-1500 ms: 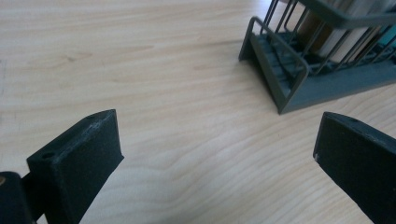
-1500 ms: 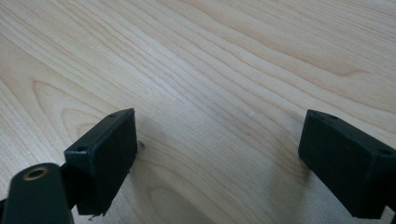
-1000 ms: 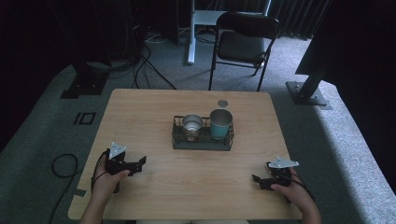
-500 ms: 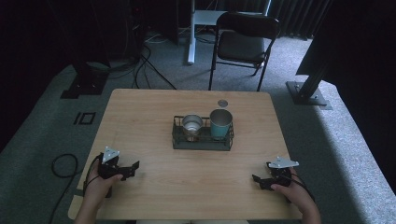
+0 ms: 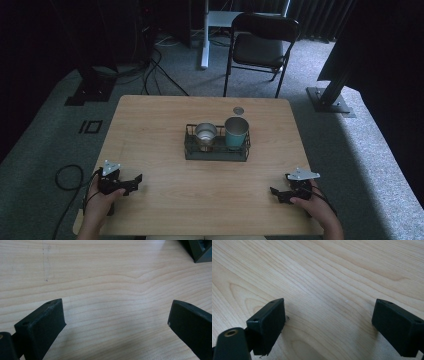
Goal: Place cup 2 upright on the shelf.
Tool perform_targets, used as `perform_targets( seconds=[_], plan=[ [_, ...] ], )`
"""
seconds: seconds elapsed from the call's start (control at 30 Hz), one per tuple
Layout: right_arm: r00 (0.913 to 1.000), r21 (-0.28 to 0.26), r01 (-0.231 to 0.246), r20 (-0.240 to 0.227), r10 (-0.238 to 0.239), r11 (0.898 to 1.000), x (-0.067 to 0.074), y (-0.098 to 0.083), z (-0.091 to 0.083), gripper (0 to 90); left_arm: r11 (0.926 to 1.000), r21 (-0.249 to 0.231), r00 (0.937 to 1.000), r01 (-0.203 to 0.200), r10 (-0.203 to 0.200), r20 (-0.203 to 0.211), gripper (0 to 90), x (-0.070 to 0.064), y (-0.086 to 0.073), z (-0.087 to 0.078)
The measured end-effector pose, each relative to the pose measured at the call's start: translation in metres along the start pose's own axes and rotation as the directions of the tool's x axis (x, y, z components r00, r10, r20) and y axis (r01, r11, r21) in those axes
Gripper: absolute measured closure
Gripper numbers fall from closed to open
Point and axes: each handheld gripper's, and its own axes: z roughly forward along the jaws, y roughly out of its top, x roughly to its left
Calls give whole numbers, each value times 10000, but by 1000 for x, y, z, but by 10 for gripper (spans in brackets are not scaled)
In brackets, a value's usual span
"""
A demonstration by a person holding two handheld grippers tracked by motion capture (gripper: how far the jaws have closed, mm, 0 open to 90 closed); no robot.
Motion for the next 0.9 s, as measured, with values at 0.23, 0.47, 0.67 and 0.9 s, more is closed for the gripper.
perform_targets(
  seconds=[0.23, 0.47, 0.67, 0.9],
  plan=[
    [10000, -1, 0, -1, 0, 10000, 0, 0, 0, 113, 9997, 255, 9995, -6, 14, -309, 15, 0, -4, 2],
    [10000, -1, 1, 0, -1, 10000, 0, 0, 0, 114, 9990, 435, 9990, -38, 57, -444, 16, 1, -7, 4],
    [10000, 2, 4, 1, -4, 10000, 0, 0, 0, 113, 9968, 788, 9968, 107, -44, -794, 16, 1, -8, 6],
    [10000, -1, 2, 0, -2, 10000, 0, 0, 0, 113, 9919, 1125, 9928, -582, 693, -972, 15, -4, -7, 9]
  ],
)
